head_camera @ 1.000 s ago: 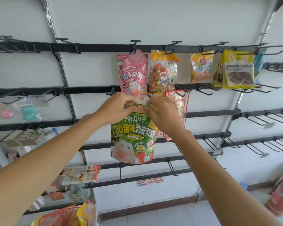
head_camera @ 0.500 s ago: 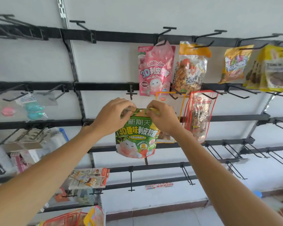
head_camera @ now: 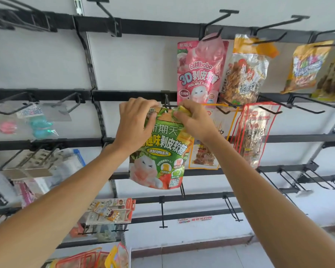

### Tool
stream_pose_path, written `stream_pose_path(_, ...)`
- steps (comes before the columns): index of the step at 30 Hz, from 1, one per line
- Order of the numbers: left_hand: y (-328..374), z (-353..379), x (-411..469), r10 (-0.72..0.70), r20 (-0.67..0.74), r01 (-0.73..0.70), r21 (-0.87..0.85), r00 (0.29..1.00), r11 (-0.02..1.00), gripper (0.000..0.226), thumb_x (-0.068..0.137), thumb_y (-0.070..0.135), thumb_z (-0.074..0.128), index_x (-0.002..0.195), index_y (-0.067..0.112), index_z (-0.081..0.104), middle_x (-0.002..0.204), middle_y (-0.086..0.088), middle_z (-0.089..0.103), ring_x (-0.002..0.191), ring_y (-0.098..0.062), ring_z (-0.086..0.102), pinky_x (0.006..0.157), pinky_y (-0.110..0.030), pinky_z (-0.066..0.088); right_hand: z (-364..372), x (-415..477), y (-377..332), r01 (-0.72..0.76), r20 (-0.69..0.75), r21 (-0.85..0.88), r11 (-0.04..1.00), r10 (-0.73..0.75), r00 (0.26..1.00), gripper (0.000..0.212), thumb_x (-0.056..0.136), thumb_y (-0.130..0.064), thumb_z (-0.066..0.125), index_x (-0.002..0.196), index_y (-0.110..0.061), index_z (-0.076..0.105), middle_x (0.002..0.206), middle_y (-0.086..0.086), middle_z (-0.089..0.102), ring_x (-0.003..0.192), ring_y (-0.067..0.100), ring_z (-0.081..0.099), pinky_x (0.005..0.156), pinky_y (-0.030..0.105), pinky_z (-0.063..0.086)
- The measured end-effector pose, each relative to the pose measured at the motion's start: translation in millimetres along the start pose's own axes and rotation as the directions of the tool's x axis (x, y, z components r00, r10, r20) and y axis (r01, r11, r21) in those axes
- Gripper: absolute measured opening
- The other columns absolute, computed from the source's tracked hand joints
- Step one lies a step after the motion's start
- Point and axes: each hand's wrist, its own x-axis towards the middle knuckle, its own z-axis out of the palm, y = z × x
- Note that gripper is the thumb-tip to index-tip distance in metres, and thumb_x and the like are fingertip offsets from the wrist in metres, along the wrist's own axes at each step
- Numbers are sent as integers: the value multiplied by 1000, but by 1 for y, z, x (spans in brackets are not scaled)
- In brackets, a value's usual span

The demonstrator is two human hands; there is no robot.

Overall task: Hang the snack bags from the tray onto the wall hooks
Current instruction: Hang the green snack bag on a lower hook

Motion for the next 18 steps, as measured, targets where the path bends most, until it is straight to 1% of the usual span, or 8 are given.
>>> stream_pose_path(3,-7,2,1,68,2,-68,29,998,997,18,97,17,55,115,19,58,103,-1,58,98,-21,49,86,-39,33,1,6,2,-32,28,35,999,31,999,30,93,-7,61,70,-25,55,59,-14,53,55,-2,51,58,21,40)
stream_pose_path(6,-9,7,-1,108,4,-108,45,994,993,17,97,17,55,113,18,60,103,-1,58,98,-22,51,85,-40,32,1,9,2,-66,51,67,996,63,997,37,91,0,60,64,-24,53,50,-19,49,51,-5,46,54,14,36)
stream_pose_path(9,-10,10,0,101,-1,-101,34,995,994,19,97,18,54,114,17,64,101,-1,59,97,-22,52,85,-38,31,-2,12,7,-118,50,129,985,112,992,31,90,-1,61,64,-15,53,54,-16,48,56,3,48,59,20,38)
stream_pose_path(11,-11,13,3,101,13,-102,26,995,994,22,97,17,54,116,18,66,101,0,59,97,-21,51,85,-37,30,-2,15,13,-143,50,165,976,137,989,17,88,-9,63,73,-3,58,65,-1,53,68,14,54,65,28,41)
stream_pose_path(12,-13,15,3,107,27,-108,26,994,994,23,97,16,55,116,18,66,101,0,59,97,-22,51,86,-36,29,-1,15,16,-146,56,154,977,139,989,19,86,-14,64,77,2,59,69,4,53,71,18,54,67,30,41)
stream_pose_path(14,-18,20,0,107,40,-108,38,993,993,24,95,15,58,118,20,63,104,-1,59,100,-24,53,88,-35,28,4,16,22,-125,50,79,989,121,991,20,89,-15,63,74,-3,57,66,3,51,66,15,51,65,30,40)
stream_pose_path(16,-24,25,-6,93,46,-97,90,995,991,33,92,14,61,124,21,59,120,-4,58,113,-26,51,97,-39,29,9,17,27,-98,3,23,995,97,995,21,93,-13,63,72,-16,57,62,-10,53,60,8,51,62,27,40)
stream_pose_path(18,-28,29,-13,124,71,-133,147,990,980,41,89,14,62,130,20,59,136,-10,51,126,-29,43,106,-44,27,15,17,30,-98,-76,-21,995,97,992,7,93,-20,65,88,-21,61,74,-14,61,69,6,58,63,27,43)
